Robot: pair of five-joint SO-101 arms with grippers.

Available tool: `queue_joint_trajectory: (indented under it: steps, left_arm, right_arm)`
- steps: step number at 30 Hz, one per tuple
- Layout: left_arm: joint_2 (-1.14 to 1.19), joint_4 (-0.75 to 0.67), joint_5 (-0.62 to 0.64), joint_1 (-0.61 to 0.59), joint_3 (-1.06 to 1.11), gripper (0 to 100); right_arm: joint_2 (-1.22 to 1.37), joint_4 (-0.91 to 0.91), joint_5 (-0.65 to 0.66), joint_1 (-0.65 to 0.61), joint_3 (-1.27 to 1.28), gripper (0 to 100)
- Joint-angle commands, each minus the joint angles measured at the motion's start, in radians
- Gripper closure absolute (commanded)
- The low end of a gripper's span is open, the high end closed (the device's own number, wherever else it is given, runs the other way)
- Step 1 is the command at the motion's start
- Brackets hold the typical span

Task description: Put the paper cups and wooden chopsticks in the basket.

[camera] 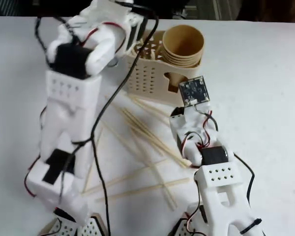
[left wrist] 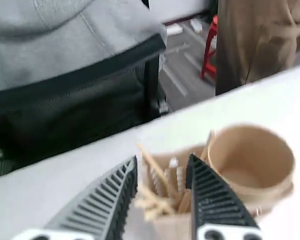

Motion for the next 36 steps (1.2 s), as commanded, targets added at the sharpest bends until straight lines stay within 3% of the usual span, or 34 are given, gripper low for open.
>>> queue_joint_trajectory:
  steps: [1,8,13,19,27,36]
  left_arm:
    - [-0.163,0.147,-0.018,-0.041,-0.041,83]
    - [-0.282,0.396,-0.017,-0.114,-0.04,83]
    - [-0.415,0.402,-0.017,-0.223,0.075,87]
    - [-0.657,0.381,-0.018,-0.225,0.348,88]
    - [-1.03,0.161,-0.018,-0.237,0.988,88]
    - [-1.506,-0.258,-0.023,-0.46,1.741,88]
  right_arm:
    - [-0.028,-0.022,-0.003,0.008,-0.003,97.7]
    - [-0.028,-0.022,-0.002,0.002,-0.003,97.7]
    - [-0.028,-0.022,-0.002,0.002,-0.003,97.7]
    - [-0.028,-0.021,-0.002,0.001,-0.003,97.7]
    - [-0.028,-0.007,0.0,-0.048,-0.003,97.7]
    - [-0.027,0.097,0.121,-0.22,-0.008,97.7]
